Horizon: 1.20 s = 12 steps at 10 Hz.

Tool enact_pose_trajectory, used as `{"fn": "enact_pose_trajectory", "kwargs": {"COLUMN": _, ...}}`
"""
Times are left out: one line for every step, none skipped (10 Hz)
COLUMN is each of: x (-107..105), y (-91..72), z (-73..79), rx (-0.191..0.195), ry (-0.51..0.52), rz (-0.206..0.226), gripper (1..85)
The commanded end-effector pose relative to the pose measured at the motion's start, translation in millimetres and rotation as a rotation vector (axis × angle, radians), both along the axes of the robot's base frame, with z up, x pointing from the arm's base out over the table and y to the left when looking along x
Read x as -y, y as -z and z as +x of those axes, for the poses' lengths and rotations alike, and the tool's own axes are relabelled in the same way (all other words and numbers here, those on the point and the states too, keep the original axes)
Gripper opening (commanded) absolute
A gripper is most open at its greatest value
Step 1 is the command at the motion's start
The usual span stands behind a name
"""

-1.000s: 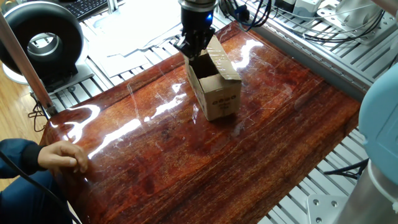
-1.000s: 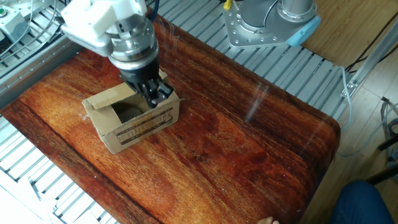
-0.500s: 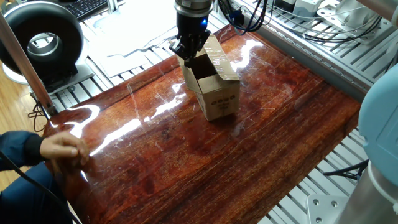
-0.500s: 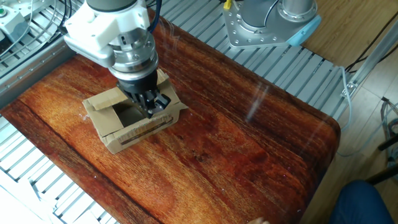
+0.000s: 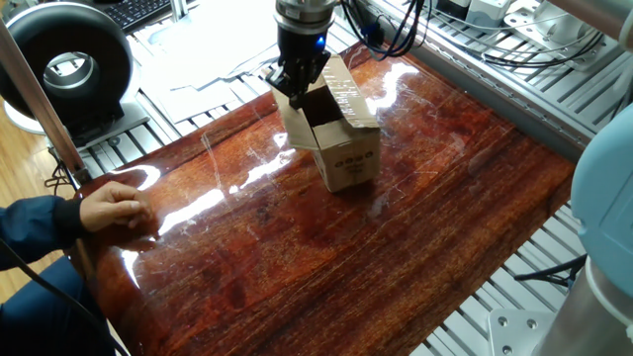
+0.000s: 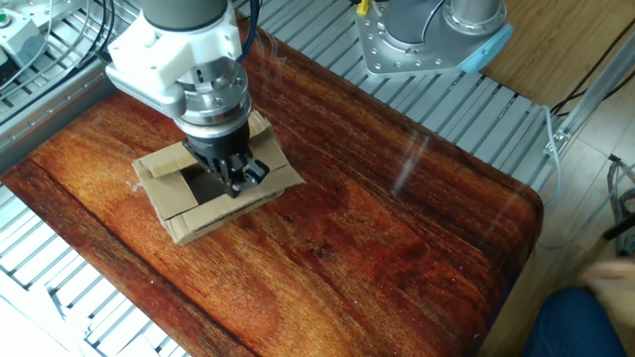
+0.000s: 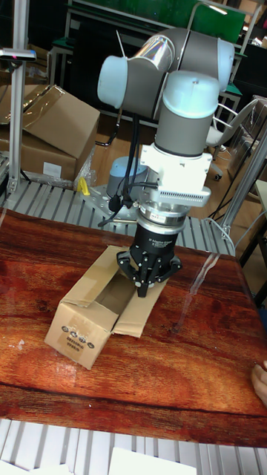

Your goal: Open a box

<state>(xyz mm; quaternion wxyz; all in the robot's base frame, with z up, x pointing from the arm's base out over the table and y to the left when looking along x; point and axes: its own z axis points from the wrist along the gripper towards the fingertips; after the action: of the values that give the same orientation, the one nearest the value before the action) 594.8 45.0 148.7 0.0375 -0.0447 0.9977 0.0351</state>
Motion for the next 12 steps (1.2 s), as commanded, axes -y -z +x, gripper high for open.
{"fn": "enact_pose_trajectory", "kwargs": {"x": -4.9, "y": 6.1, "z": 6.9, "rx": 0.022, "ry": 0.009, "rz": 0.012, "gripper": 1.0}}
{"fn": "enact_pose_trajectory", "kwargs": {"x": -3.5, "y": 4.0, "z": 5.4, "rx": 0.017, "ry": 0.003, "rz": 0.010, "gripper": 1.0}}
{"fn": "enact_pose_trajectory", "kwargs": {"x": -5.6, "y": 5.8, "z": 5.7, "rx": 0.019, "ry": 0.000, "rz": 0.016, "gripper": 1.0}}
{"fn": "enact_pose_trajectory", "kwargs": {"x": -7.9, "y": 9.2, "z": 7.1, "rx": 0.025, "ry": -0.001, "rz": 0.017, "gripper": 1.0}}
{"fn": "enact_pose_trajectory", "kwargs": {"x": -8.3, "y": 10.7, "z": 6.5, "rx": 0.024, "ry": -0.003, "rz": 0.014, "gripper": 1.0}}
{"fn": "enact_pose_trajectory", "kwargs": {"x": -6.9, "y": 12.7, "z": 5.0, "rx": 0.025, "ry": -0.010, "rz": 0.012, "gripper": 1.0}}
{"fn": "enact_pose_trajectory", "kwargs": {"x": -4.6, "y": 15.4, "z": 4.3, "rx": 0.033, "ry": -0.022, "rz": 0.011, "gripper": 1.0}}
{"fn": "enact_pose_trajectory", "kwargs": {"x": -2.9, "y": 17.3, "z": 3.7, "rx": 0.040, "ry": -0.032, "rz": 0.011, "gripper": 1.0}}
{"fn": "enact_pose_trajectory", "kwargs": {"x": -1.9, "y": 18.3, "z": 3.3, "rx": 0.042, "ry": -0.040, "rz": 0.009, "gripper": 1.0}}
{"fn": "enact_pose_trajectory", "kwargs": {"x": 0.4, "y": 19.3, "z": 3.6, "rx": 0.047, "ry": -0.050, "rz": 0.000, "gripper": 1.0}}
{"fn": "enact_pose_trajectory", "kwargs": {"x": 2.3, "y": 21.0, "z": 3.2, "rx": 0.056, "ry": -0.063, "rz": -0.003, "gripper": 1.0}}
{"fn": "enact_pose_trajectory", "kwargs": {"x": 3.9, "y": 22.6, "z": 2.1, "rx": 0.063, "ry": -0.077, "rz": -0.003, "gripper": 1.0}}
